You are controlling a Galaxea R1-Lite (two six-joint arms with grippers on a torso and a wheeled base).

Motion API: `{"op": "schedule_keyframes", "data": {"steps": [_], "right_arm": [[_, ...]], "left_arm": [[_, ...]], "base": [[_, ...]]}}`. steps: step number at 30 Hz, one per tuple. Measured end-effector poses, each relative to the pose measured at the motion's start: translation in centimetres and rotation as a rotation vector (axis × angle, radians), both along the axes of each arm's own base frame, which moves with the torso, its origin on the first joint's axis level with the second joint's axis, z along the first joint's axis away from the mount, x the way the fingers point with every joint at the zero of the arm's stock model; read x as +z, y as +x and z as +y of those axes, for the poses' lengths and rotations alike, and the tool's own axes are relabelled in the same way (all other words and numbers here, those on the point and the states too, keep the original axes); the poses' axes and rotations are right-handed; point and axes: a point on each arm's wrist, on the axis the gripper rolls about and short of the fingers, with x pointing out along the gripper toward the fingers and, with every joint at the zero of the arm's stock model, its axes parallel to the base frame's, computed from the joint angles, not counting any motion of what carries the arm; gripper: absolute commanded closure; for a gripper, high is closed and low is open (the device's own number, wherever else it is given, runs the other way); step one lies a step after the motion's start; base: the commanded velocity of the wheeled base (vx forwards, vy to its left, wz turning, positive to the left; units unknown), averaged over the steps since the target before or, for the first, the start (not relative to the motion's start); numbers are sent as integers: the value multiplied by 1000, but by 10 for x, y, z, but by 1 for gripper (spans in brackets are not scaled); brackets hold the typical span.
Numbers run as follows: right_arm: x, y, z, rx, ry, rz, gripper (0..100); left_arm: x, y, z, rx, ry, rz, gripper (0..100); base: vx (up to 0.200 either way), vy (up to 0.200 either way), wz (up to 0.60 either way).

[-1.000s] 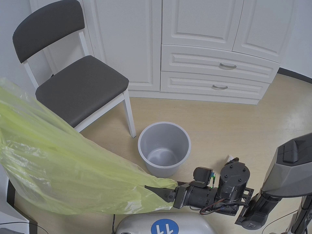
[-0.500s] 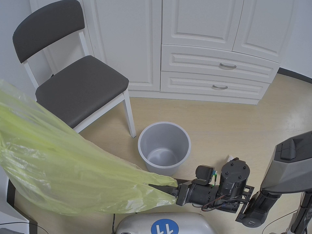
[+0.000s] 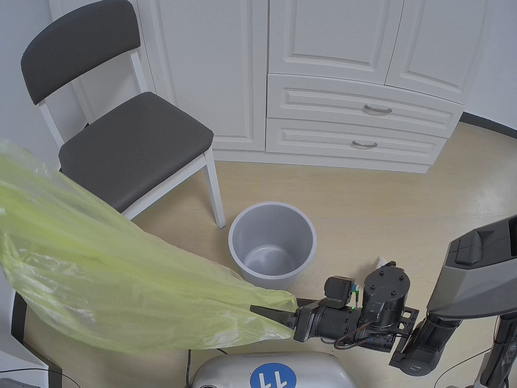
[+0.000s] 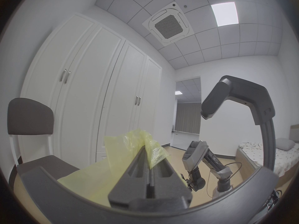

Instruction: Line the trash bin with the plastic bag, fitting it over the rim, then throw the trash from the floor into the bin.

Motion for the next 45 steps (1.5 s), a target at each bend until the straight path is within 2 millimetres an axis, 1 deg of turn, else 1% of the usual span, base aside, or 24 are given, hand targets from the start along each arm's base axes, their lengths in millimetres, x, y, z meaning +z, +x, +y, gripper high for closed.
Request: {"op": "schedule_keyframes", "data": {"steps": [4,8,15,31,45], "right_arm": [[0,-3,-3,22,-29,-29,0],[6,-5,-7,25,-37,-60,0],[11,-7,-12,27,-56,-109,0],[5,-5,-19,28,-127,-153,0],[2,-12,-17,58,-139,-142,0]], "left_arm": [[-5,-1,-1,-50,28,-10,100],[-10,-3,0,-103,51,-22,100],[-14,-6,2,-120,58,-30,100],[-14,-7,3,-115,52,-38,100],[-14,-7,4,-115,54,-37,100]], "base": [[0,0,0],[0,0,0],[0,0,0],[0,0,0],[0,0,0]]}}
